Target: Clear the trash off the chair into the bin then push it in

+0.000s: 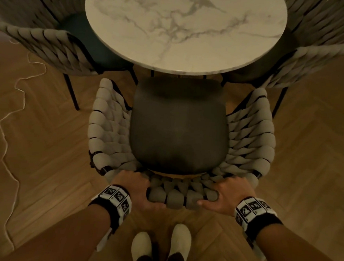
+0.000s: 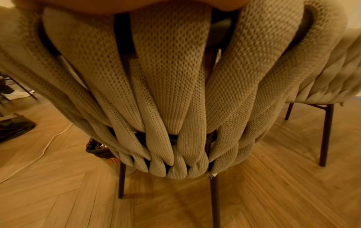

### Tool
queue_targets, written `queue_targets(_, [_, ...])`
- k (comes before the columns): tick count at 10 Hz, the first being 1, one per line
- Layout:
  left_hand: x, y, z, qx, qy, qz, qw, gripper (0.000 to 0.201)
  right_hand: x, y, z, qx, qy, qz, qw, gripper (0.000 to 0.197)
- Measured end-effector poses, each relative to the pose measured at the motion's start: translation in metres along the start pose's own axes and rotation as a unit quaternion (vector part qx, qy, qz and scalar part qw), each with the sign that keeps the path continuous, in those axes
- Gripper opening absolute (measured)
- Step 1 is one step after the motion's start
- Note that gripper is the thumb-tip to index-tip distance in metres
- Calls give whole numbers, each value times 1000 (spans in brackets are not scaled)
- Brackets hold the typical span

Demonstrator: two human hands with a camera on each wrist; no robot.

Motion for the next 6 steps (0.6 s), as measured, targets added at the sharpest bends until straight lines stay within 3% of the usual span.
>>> queue_targets(1, [4,-4,-3,-27,4,20,999,82,3,-5,0,15,-5,-5,1000,96])
queue_targets(2, [0,-5,-1,-111,-3,83,990,80,-1,-10,0,42,-9,-11,999,100])
queue_targets(3, [-14,-15,-2,-229,0,69,971,59,-17,4,-8,86,-28,-37,995,90])
queue_targets(4, [-43,-5,-1,-187,28,62,980,43,-30,14,-14,104,-45,-49,992,70])
queue_targets(6, [-100,-25,-30,-216,56,27,975,24,-58,30,-30,91,-76,-100,988,39])
Point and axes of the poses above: each hand's wrist, its own x-axis towards the middle knuckle, its own y-axis out of the back of the hand, z = x × y, the point moved 8 cm from there along x, towards the middle knuckle, and after that the axes turned 1 degree about -z, right-handed, at the moved point
